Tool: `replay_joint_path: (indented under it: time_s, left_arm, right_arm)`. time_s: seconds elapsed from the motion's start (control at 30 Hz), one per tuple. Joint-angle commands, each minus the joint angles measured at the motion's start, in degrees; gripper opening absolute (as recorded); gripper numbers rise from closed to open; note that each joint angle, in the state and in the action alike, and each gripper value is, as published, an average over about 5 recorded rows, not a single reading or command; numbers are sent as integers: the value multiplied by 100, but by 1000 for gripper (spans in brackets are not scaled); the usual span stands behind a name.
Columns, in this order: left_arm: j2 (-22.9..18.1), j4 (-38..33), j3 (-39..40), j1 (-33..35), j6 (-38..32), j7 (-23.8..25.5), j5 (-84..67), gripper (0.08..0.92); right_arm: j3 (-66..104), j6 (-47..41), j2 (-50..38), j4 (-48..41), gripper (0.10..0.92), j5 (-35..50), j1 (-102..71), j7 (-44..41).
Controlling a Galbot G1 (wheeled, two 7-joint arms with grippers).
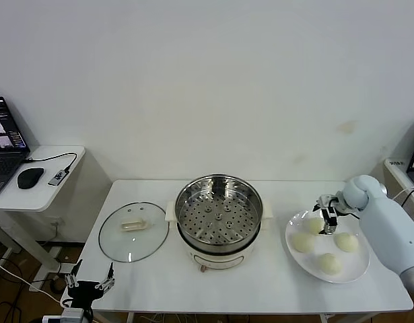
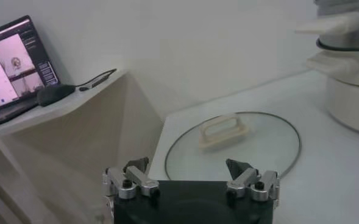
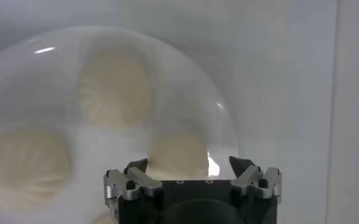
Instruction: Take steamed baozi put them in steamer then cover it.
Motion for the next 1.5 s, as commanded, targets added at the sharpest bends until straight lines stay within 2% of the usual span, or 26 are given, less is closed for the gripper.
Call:
replay_joint_path:
  time_s: [0.03,0.47,0.77,1.0,1.27,1.5]
  left_arm:
    - [3,13,-1,4,-1,-3,3,823]
    - [-2,29,24,-14,4,-2,22,823]
    - [-13,73,54,-25,-1,-15,27,823]
    - [-8,86,78,-36,1,-12,33,823]
    - [-11,79,112,-50,3,-32,35,823]
    - [-18,5,100,-47,19,-71,44,823]
  right_arm:
    - [-24,33,113,-277,823,-106,39,89]
    - [-5,5,105,-298,815,-96,-13,73]
    - [-6,-41,119,-354,642,14,17,116]
    - [-10,-89,45,-294,626,166,78,-2]
    - [-503,-406,-434,572,628,1121,639,-466]
    - [-2117,-695,-314,934,628,2512,2503,-819]
